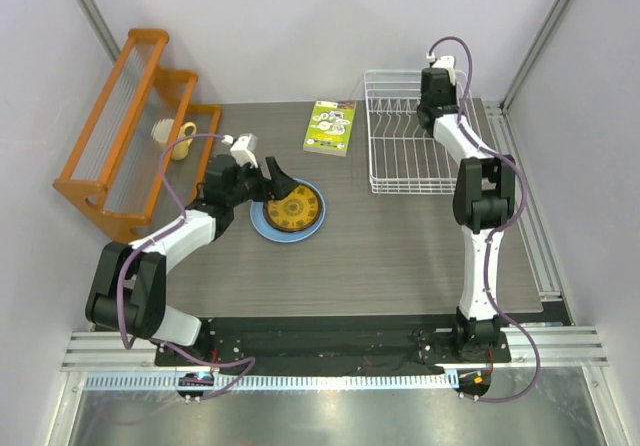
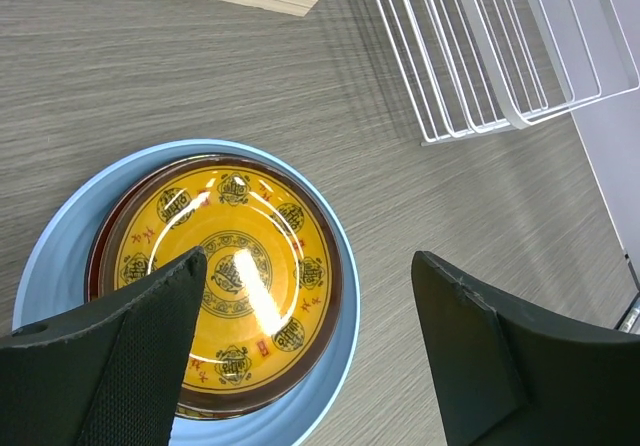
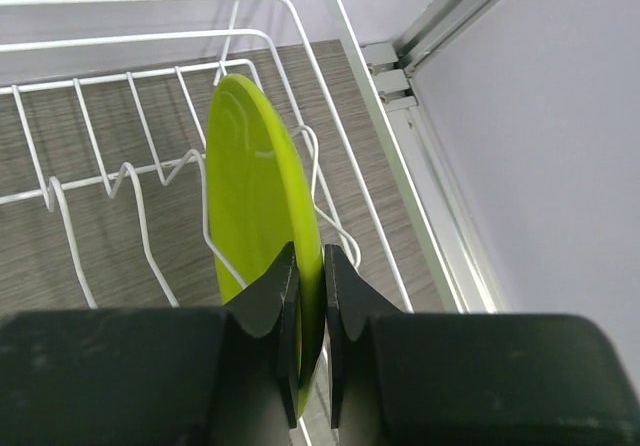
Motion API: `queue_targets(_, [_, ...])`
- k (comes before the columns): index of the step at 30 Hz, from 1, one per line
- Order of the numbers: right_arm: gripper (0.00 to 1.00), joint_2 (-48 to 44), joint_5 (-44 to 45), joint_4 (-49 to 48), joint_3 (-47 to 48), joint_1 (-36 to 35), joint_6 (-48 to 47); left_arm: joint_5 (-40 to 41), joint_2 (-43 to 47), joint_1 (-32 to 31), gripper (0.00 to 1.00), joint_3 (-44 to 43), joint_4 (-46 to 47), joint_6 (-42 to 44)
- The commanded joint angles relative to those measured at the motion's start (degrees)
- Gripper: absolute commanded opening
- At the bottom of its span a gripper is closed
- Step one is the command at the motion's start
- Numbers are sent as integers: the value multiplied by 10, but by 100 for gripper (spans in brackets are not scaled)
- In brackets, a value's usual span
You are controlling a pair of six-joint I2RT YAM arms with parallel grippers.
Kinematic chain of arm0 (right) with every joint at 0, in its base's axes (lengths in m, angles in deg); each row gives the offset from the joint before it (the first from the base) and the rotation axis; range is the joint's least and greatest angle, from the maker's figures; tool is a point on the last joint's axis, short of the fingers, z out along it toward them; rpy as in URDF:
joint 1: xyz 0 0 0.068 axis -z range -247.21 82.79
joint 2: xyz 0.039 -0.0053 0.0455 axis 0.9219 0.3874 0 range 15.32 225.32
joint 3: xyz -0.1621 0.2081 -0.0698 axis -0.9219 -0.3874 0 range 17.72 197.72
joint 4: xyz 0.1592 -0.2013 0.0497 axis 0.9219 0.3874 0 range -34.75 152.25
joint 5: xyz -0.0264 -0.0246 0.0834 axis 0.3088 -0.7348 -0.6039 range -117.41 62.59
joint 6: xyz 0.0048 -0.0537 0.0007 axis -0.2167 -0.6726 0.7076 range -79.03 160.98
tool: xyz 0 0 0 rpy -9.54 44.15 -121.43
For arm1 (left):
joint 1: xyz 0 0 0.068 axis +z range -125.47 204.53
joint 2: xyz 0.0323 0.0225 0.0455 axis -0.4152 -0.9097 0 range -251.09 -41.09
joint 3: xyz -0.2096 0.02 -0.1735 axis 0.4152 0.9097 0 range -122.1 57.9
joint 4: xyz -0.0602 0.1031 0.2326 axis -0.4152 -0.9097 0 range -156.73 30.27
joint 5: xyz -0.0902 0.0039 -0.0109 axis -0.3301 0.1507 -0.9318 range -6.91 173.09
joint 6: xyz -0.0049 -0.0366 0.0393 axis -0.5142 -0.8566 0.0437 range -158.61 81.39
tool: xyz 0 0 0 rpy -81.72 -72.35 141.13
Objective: Unload the plates from the dish rack
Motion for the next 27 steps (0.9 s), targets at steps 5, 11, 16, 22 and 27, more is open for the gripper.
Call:
queue_targets(5, [10, -122, 89, -68, -55, -12, -31, 4, 37, 1, 97, 7, 21, -5])
queue_targets(11, [10, -181, 105, -69, -86, -24, -31, 14, 63, 1, 99, 20, 25, -13])
queue_targets(16, [10, -242, 129, 30, -93, -64, 25, 38, 60, 1, 99, 7, -8, -31])
queue_targets(22, [11, -408, 30, 105, -218, -143, 158, 15, 30, 0, 99, -42, -51, -30])
queue_targets(27, [13, -525, -107, 123, -329, -171, 282, -36, 11, 0, 99, -21, 39, -82])
